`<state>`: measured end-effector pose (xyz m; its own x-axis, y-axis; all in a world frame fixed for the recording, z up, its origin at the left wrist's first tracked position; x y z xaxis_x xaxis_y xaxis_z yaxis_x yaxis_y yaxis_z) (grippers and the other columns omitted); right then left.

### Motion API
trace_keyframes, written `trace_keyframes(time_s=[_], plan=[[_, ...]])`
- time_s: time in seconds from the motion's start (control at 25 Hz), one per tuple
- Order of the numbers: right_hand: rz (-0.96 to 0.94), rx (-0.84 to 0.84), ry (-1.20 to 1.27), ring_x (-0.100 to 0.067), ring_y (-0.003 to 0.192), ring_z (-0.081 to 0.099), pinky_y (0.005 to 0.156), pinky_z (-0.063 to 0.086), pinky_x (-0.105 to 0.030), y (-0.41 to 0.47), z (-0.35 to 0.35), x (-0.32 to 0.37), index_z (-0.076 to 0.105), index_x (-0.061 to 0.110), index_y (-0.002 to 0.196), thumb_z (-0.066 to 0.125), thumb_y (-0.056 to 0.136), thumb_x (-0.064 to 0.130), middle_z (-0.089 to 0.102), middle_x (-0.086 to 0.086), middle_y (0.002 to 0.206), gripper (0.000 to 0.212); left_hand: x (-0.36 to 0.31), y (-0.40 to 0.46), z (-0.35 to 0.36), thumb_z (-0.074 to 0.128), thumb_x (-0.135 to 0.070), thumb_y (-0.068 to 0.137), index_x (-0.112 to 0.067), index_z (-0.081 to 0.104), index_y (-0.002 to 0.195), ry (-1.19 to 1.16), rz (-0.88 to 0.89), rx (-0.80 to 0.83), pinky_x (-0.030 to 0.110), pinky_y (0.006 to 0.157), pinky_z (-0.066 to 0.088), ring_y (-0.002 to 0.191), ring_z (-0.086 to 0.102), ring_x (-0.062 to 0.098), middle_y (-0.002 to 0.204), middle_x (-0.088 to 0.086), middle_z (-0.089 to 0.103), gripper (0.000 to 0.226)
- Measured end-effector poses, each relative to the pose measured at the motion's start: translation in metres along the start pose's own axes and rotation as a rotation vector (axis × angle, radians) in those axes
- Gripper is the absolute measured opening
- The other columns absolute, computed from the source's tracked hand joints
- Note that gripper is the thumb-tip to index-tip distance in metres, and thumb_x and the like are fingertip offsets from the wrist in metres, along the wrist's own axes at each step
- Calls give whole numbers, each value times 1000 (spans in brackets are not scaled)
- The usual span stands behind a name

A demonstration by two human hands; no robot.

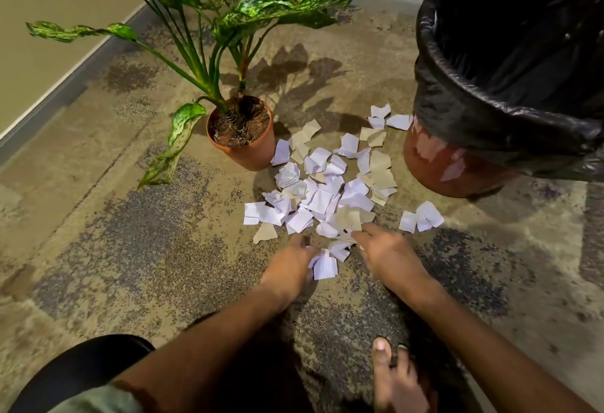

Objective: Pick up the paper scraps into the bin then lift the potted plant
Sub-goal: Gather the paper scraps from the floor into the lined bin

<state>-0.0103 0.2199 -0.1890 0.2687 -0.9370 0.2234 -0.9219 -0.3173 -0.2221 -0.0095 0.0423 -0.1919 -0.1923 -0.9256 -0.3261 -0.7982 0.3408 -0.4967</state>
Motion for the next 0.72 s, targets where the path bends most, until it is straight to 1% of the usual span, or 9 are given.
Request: trace_keyframes(time_s=[0.08,0.12,0.24,0.28,0.36,0.48,0.56,0.64,0.72], plan=[[32,-89,69,-31,60,65,46,54,-32,-2,-17,-5,72,9,99,76,53,-9,70,-11,90,49,1,6,-2,56,-8,90,-20,63,121,15,-15,-73,35,97,48,104,60,26,122,6,50,34],[54,-124,100,-33,65,66,51,56,-34,-2,-28,-7,71,7,103,74,57,-10,70,-12,94,49,3,10,-3,54,-8,92,-19,67,113,23,-32,-96,33,93,50,100,61,24,116,5,54,27],[143,-190,234,-35,97,64,80,54,-41,-6,-69,-9,59,11,127,62,87,2,67,-13,115,41,6,18,-5,52,-8,92,-16,70,106,27,-92,-121,26,87,51,92,63,20,109,4,64,23],[164,-185,283,-33,100,62,84,52,-40,-9,-81,-10,54,15,133,59,92,7,66,-12,117,42,6,20,-5,52,-6,92,-16,70,106,18,-106,-126,23,84,50,91,64,20,108,4,67,25],[201,-198,351,-25,88,59,78,51,-36,-15,-105,-10,50,23,135,60,93,13,64,-6,102,44,6,23,-9,51,-4,90,-15,71,103,1,-126,-127,19,77,46,88,65,18,105,5,70,27],[252,-276,325,-21,77,52,67,42,-28,-23,-142,-10,57,27,125,71,87,21,57,0,83,41,-3,27,-33,53,-2,87,-15,74,97,-54,-124,-135,17,74,45,86,66,17,99,5,74,27],[278,-324,336,-23,71,57,63,40,-25,-27,-170,-14,63,26,115,74,83,25,58,-2,75,34,-18,28,-66,54,-3,86,-14,76,91,-117,-99,-216,16,70,44,79,66,17,93,6,75,25],[268,-403,419,-8,56,56,52,42,-19,-37,-202,-19,67,28,108,72,85,24,59,3,69,23,-40,23,-110,61,-4,85,-13,76,86,-264,-74,-334,14,62,42,67,62,14,87,5,75,19],[217,-612,451,-5,55,55,46,37,-4,-55,-243,-23,68,28,104,71,86,20,58,12,69,19,-69,13,-157,67,-7,84,-12,76,85,-413,-4,-454,19,66,49,68,65,15,85,4,75,11]])
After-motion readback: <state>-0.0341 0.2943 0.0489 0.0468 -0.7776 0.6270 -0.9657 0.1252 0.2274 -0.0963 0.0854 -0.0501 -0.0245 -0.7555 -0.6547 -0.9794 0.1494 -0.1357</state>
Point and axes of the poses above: each hand's wrist, its own y-axis towards the middle knuckle, its own z-axis out of the palm, x = y × z, the point moved 4 cm from there along y, towards the middle knuckle
